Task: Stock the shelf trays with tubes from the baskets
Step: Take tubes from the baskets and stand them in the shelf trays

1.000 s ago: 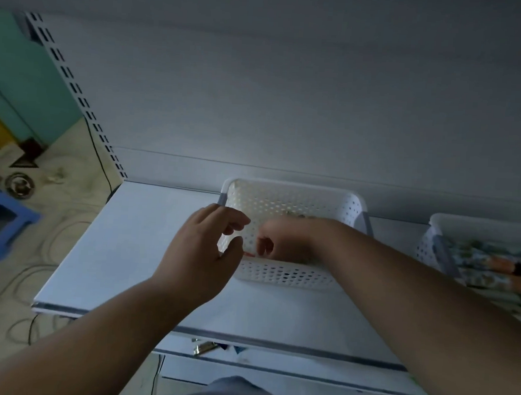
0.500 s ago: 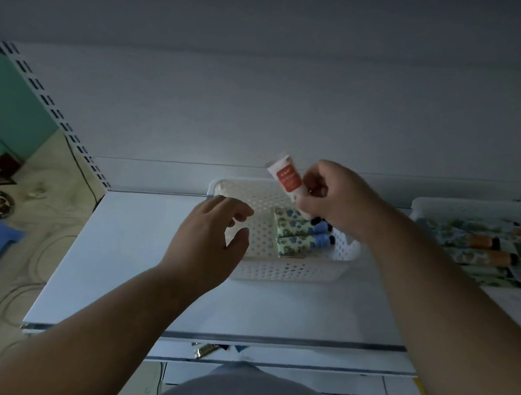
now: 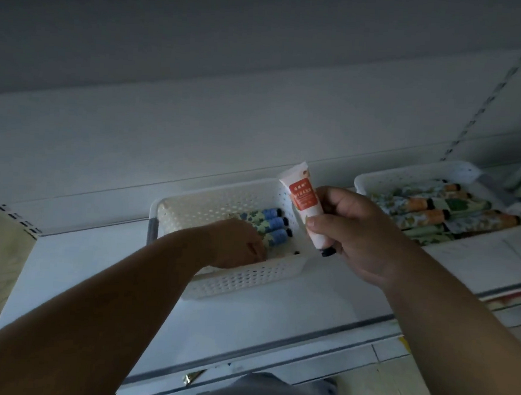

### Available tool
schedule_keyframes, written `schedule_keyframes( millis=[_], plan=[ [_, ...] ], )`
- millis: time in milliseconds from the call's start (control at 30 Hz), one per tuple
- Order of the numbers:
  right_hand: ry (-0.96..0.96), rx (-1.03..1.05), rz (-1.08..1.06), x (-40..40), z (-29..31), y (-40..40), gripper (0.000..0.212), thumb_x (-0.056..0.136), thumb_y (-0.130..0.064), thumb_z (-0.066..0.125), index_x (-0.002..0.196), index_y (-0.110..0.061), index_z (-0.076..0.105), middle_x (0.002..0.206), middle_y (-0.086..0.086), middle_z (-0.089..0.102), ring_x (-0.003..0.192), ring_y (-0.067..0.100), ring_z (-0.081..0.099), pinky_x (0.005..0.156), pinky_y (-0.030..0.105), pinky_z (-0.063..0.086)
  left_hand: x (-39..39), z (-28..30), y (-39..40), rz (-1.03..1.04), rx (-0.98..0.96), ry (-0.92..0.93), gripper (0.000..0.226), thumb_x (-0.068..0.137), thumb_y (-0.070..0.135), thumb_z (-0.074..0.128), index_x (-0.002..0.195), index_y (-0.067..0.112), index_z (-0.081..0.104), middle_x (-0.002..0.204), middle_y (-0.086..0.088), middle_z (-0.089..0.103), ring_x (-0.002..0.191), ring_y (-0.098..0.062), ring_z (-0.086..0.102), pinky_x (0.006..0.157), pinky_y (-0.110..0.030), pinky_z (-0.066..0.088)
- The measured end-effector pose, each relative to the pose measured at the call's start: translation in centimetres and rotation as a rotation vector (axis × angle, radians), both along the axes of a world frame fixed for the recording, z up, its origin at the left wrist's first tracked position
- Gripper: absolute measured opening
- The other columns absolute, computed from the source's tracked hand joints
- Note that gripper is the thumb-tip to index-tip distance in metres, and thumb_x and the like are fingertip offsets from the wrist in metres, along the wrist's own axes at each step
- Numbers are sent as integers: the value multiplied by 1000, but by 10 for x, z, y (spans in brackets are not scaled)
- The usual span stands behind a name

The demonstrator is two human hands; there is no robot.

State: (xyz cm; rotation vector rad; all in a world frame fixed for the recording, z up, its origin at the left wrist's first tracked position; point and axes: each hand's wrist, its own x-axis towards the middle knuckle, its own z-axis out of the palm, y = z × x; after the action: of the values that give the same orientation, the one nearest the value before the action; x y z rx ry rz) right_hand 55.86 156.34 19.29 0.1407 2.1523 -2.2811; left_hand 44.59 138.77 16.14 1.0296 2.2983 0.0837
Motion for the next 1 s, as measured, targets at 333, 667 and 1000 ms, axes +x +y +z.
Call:
schedule_keyframes(
  millis=[333,667,1000],
  plan=[
    [-51,-34,-65,6,-11,4,36,70,-16,58,104,-8,65,72,1,61,67,15,57,53,23,43,3,0,-3,236,55,-272,26,96,32,51,112,18,67,115,-2,65,107,-22,59,90,-32,45],
    [28,-76,-145,33,4,24,26,70,-15,51,95,-9,58,76,10,61,67,24,55,61,34,38,47,40,-13,652,797,31,24,73,22,82,91,32,70,75,13,71,63,-6,66,55,-18,47],
    [97,54,-239,123,15,115,10,88,-4,57,97,-8,58,77,14,61,65,20,57,58,34,42,152,33,109,721,1154,-267,20,74,9,80,80,26,72,65,2,63,56,-13,52,54,-27,43]
  ],
)
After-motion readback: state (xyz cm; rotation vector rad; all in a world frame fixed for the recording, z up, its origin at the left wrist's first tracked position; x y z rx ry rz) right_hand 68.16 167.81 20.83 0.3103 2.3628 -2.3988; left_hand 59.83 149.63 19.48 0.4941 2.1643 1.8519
